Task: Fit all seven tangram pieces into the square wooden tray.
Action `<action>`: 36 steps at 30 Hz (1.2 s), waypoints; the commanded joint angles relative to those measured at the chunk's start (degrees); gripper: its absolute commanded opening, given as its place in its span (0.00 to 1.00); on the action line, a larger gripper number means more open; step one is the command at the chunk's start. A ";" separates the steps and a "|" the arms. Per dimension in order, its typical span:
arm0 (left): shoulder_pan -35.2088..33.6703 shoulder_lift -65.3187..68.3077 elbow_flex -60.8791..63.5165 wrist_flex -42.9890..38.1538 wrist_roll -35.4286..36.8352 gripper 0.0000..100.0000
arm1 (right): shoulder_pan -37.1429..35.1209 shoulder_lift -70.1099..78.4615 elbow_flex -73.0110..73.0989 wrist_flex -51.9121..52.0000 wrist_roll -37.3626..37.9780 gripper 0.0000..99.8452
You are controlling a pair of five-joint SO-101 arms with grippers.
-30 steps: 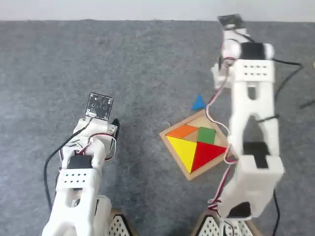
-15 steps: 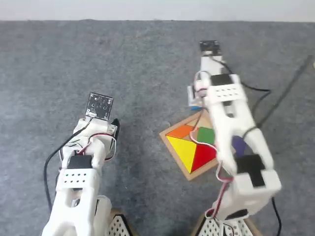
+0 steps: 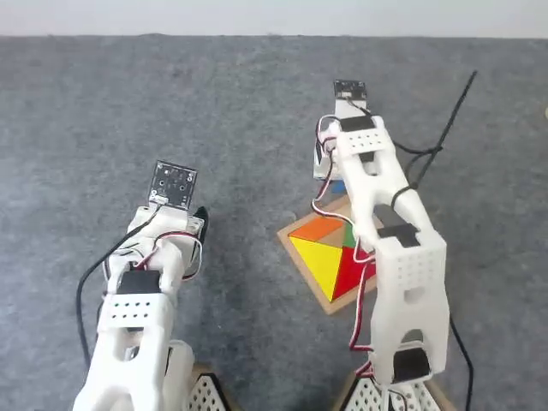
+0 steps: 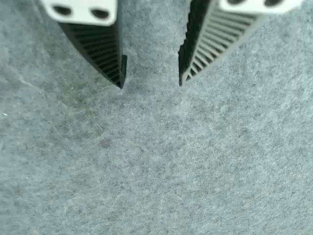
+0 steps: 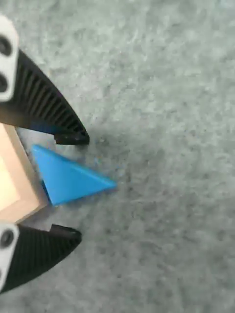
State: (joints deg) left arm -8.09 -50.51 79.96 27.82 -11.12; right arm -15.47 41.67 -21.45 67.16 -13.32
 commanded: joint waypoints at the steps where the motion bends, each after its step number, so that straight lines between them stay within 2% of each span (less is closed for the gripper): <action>1: 0.35 0.00 -0.48 -1.14 -0.44 0.17 | -0.31 3.03 -7.21 3.91 -0.53 0.24; 7: 0.35 0.00 -0.48 -1.05 -0.44 0.17 | -0.31 5.41 -8.35 4.53 -0.35 0.10; 16: 0.35 0.00 -0.48 -1.05 -0.44 0.17 | -0.04 5.23 -8.35 4.79 -0.18 0.10; 24: 0.35 0.00 -0.48 -1.05 -0.44 0.17 | 4.97 -0.75 -8.00 4.70 -0.26 0.04; 31: 0.35 0.00 -0.48 -1.14 -0.44 0.17 | 6.64 -7.60 -2.20 4.00 -0.35 0.04; 36: 0.35 0.00 -0.48 -1.14 -0.44 0.17 | 13.05 -16.48 7.12 -1.71 -0.26 0.04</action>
State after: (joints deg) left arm -8.00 -50.51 79.96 27.82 -11.12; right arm -8.18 35.25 -19.96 69.98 -13.32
